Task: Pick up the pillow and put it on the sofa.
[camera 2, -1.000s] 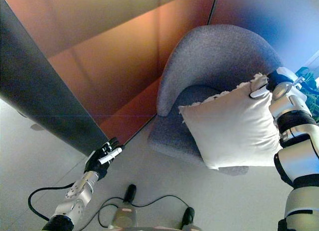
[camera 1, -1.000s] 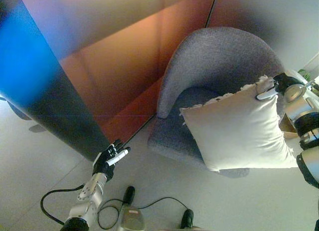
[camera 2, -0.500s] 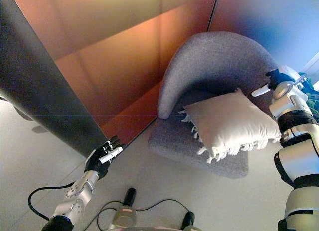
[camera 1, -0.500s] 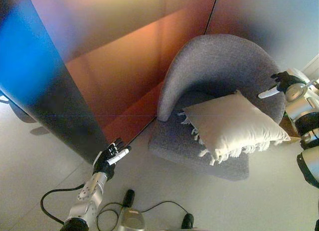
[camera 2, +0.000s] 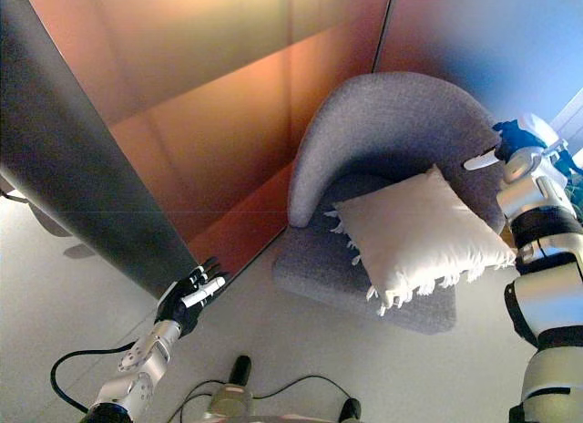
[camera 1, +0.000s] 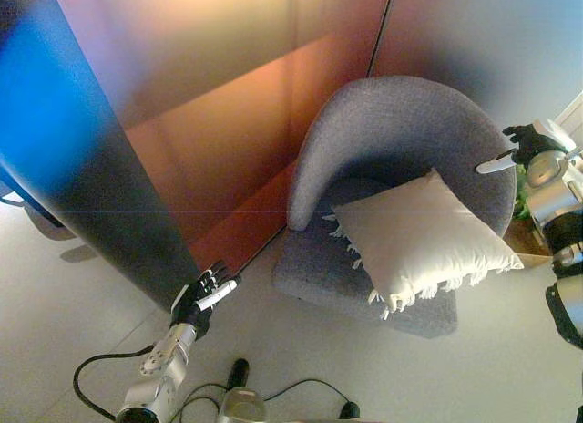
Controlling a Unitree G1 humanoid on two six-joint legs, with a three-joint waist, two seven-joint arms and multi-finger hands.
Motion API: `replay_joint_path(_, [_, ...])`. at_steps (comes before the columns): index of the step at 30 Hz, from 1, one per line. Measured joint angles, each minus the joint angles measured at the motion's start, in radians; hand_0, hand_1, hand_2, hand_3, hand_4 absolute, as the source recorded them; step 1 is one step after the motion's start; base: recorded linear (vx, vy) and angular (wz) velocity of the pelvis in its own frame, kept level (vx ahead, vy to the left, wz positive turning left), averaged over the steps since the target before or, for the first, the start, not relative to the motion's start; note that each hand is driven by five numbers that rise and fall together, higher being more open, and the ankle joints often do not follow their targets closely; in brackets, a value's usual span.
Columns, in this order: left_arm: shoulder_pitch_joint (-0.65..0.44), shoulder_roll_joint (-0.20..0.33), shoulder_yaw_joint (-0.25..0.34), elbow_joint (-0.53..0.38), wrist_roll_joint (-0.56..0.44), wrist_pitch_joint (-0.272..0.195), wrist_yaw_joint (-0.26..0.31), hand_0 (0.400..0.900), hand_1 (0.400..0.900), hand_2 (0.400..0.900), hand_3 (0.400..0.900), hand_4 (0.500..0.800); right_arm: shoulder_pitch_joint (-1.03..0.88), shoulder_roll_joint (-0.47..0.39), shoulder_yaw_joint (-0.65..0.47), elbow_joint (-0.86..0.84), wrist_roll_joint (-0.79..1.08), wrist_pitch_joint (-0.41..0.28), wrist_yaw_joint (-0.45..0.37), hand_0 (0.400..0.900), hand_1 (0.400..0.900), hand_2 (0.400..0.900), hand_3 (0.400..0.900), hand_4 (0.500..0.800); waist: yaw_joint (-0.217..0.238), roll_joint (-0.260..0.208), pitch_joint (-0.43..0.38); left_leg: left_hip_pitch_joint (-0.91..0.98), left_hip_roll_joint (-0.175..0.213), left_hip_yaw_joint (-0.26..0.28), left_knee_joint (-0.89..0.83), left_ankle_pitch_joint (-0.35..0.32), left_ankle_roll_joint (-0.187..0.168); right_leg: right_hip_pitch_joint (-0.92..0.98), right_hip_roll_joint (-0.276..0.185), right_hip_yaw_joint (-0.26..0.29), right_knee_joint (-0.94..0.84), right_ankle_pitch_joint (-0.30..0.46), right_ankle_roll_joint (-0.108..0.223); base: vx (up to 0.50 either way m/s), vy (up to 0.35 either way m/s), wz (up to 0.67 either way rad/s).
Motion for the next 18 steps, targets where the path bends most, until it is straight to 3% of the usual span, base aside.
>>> replay_joint_path(3, [0.004,-0.003,0.002,0.0,0.0,0.0,-0.003,0.9,0.9,0.9,0.9,0.8,0.126,0.015,-0.046,-0.108,0.025,-0.009,-0.029,0.9,0.9,0.9,0.9,0.8,-0.005,-0.001,-0.011,0.01,-0.001,0.017,0.0,-0.002,0.003,0.003,-0.001,0.009,0.0,0.0,0.0,-0.06,0.015,-0.11])
replay_joint_path(10, [0.011,-0.041,0.006,0.005,0.001,-0.006,0.011,0.9,0.9,0.9,0.9,0.8,0.389,0.187,-0.103,-0.295,0.071,-0.023,-0.079,0.9,0.9,0.9,0.9,0.8,-0.064,-0.002,-0.036,0.029,0.0,0.048,-0.009,-0.007,0.004,0.006,-0.003,0.034,0.001,0.0,0.001,-0.07,0.002,-0.13])
replay_joint_path(18, [0.011,-0.081,0.014,0.024,0.022,-0.011,0.042,0.9,0.9,0.9,0.9,0.8,0.53,0.248,-0.114,-0.322,0.072,-0.096,-0.122,0.9,0.9,0.9,0.9,0.8,-0.113,0.007,-0.047,0.04,0.001,0.076,-0.01,-0.014,0.007,-0.003,-0.002,0.062,0.001,0.001,0.002,-0.08,0.001,-0.08])
